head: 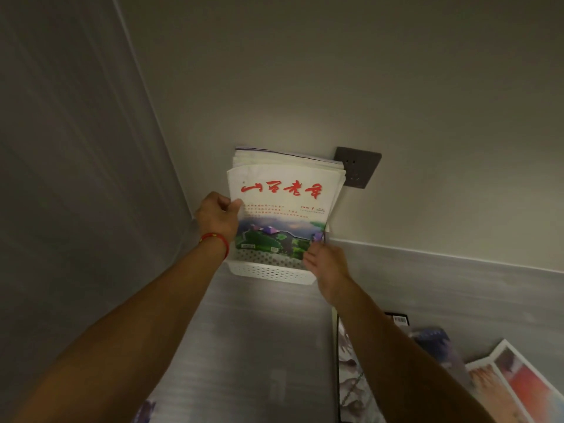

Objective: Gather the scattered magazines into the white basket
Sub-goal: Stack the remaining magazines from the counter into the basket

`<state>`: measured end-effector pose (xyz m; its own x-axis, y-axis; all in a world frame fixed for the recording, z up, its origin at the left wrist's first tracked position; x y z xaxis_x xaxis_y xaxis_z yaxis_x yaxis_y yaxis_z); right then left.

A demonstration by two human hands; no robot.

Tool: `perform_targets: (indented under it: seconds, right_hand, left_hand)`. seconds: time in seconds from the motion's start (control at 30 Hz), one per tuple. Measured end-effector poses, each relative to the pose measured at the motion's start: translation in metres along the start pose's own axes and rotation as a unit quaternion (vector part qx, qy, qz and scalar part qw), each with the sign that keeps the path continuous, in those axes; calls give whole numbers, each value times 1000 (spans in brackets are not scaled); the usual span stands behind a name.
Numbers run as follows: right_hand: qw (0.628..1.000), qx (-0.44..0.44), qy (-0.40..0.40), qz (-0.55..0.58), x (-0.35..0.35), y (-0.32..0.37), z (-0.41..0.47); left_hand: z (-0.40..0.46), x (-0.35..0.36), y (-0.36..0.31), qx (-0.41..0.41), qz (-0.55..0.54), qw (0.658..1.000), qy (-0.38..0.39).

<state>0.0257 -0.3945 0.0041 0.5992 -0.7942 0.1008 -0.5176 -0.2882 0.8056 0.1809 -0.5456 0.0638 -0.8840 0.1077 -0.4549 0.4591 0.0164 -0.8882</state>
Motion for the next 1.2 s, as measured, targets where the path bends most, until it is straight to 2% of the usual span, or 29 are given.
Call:
perform_targets:
  seconds: [0.13,0.37,0.47,0.57,0.73,0.8,0.87,0.9,0.93,0.97,1.03,1.1,1.2]
  right_hand:
    - [986,83,30,140,17,-4,20]
    - [958,118,-43,257,49,-13,39]
    - [953,123,-43,274,52,-15,36]
    - [962,135,-22,238,47,-11,36]
    - [967,52,69,239,31,5,5]
    - [973,43,107,200,4,4,-15]
    - [982,16,107,158,-37,-4,-36]
    - [992,-16,84,96,-61,-9,-45]
    - [997,-59,48,-12,-88,-16,-54]
    - [980,-100,3,-173,-117,-25,-59]
    - [876,-124,-46,-465,-176,-48,-68]
    - [804,-102,-65,-583,-224,-75,-81]
    - [748,-171,-99,-634,-262,-109,-99]
  left_hand:
    - [9,-1,7,7,14,1000,4]
    - [16,4,11,16,10,1000,9]
    - [17,4,13,35,32,999,14]
    - [18,3,18,65,33,997,35]
    - [17,4,28,82,89,992,43]
    - [15,7,31,63,97,992,56]
    - [6,8,33,49,97,993,45]
    - [-2,7,34,48,99,994,25]
    - [-14,5,35,57,100,993,0]
    - [-30,3,35,80,97,992,-20]
    - [-75,7,39,153,83,984,-38]
    - [-134,23,48,192,61,979,9]
    - [-222,62,71,135,91,967,195]
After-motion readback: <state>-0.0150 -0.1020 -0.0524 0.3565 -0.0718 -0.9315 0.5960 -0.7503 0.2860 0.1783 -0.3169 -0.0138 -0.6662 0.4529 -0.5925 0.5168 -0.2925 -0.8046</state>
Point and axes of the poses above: each hand's wrist, its own z-axis towards the middle knuckle, its own x-axis out of the palm, y = z × x, the point moved 1 cm from there along z, towards the middle knuckle, and after that the axes turned 1 degree about z, right-handed, at the moved point
